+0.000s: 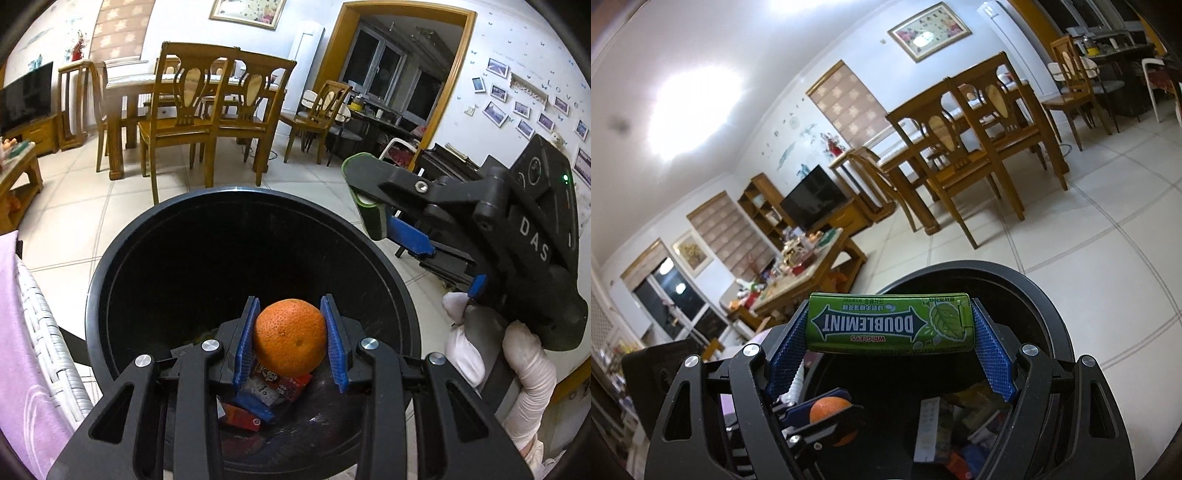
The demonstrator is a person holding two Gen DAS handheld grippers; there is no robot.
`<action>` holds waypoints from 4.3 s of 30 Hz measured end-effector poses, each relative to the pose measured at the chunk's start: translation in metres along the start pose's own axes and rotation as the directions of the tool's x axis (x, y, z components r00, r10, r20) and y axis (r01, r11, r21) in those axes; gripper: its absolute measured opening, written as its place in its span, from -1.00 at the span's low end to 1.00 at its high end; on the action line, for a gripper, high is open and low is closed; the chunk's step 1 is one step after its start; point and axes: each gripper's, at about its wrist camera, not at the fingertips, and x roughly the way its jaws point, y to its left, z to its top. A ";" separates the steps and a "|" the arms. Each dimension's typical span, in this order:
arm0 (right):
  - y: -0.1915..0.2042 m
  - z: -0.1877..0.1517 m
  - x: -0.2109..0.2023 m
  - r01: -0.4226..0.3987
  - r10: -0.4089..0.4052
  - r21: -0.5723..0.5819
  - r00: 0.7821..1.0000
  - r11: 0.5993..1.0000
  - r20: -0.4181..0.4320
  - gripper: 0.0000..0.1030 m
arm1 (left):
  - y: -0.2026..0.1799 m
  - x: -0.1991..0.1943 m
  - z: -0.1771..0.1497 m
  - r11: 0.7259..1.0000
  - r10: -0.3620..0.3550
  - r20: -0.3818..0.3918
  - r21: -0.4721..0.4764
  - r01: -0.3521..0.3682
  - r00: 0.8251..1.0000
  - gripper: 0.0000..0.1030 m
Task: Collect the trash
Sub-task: 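Carry the orange and gum over the bin and open both tools, then move both open tools away from the bin back toward the table, then grasp the blue strip with the left tool while the right grasps the white cap, then carry the blue strip and white cap over the black bin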
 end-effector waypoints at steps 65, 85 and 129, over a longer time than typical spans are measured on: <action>0.207 -0.072 0.090 -0.122 0.081 -0.243 0.981 0.962 -0.175 0.90 | 0.117 -0.175 -0.061 0.896 0.440 0.174 -0.027 -0.442 0.881 0.89; 0.373 -0.168 0.188 -0.390 0.085 -0.471 0.833 0.791 -0.546 0.90 | 0.326 -0.254 -0.128 0.869 0.493 -0.086 0.106 -0.484 0.866 0.88; 0.477 -0.250 0.366 -0.379 -0.098 -0.574 0.769 0.726 -0.632 -0.30 | 0.347 -0.330 -0.146 0.877 0.431 0.063 -0.264 -0.401 0.900 -0.76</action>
